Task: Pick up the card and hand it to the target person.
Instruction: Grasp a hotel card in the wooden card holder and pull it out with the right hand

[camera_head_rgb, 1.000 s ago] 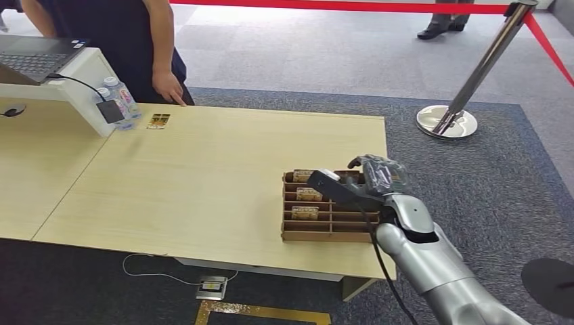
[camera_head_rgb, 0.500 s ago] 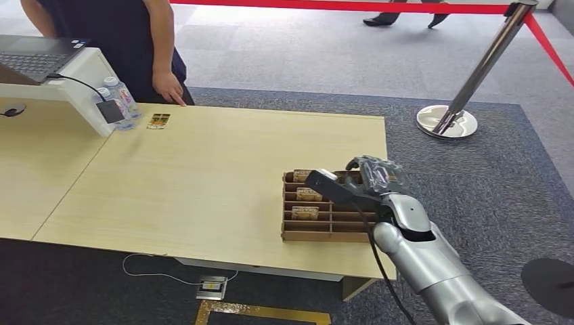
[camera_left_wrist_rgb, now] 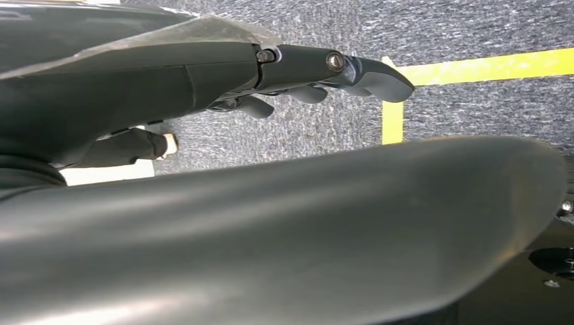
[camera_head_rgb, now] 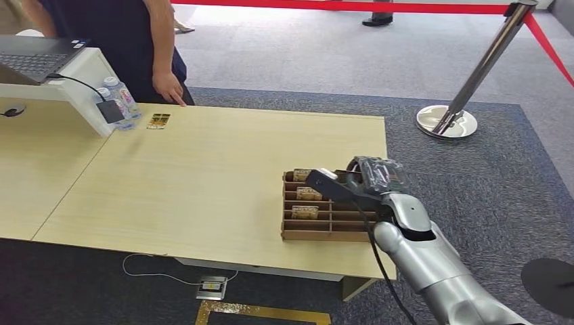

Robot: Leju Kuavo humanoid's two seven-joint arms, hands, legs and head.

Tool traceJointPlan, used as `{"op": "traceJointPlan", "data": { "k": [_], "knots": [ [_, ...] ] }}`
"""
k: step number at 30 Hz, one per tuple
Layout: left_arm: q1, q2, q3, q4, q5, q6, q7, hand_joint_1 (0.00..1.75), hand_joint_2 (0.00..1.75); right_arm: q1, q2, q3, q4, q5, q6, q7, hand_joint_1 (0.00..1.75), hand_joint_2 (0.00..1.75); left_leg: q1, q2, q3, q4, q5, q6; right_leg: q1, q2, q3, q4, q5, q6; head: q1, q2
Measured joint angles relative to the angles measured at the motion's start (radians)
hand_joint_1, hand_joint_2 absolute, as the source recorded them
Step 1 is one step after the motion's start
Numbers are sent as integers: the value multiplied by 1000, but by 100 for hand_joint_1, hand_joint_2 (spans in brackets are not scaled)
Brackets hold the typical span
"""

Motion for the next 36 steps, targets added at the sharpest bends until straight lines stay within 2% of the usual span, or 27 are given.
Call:
{"op": "traceJointPlan", "data": {
  "k": [16, 36],
  "knots": [
    [0, 0, 0, 0, 3, -6, -2, 0, 0, 17, -3, -4, -34, 12, -2, -12, 175, 175, 0, 0, 0, 0, 0, 0, 0, 0, 0, 0, 0, 0, 0, 0],
    [0, 0, 1, 0, 28, 0, -13, 0, 0, 44, -35, 1, -270, -20, 68, -54, 175, 175, 0, 0, -1, 0, 0, 0, 0, 0, -1, 0, 0, 0, 0, 0]
  ]
}}
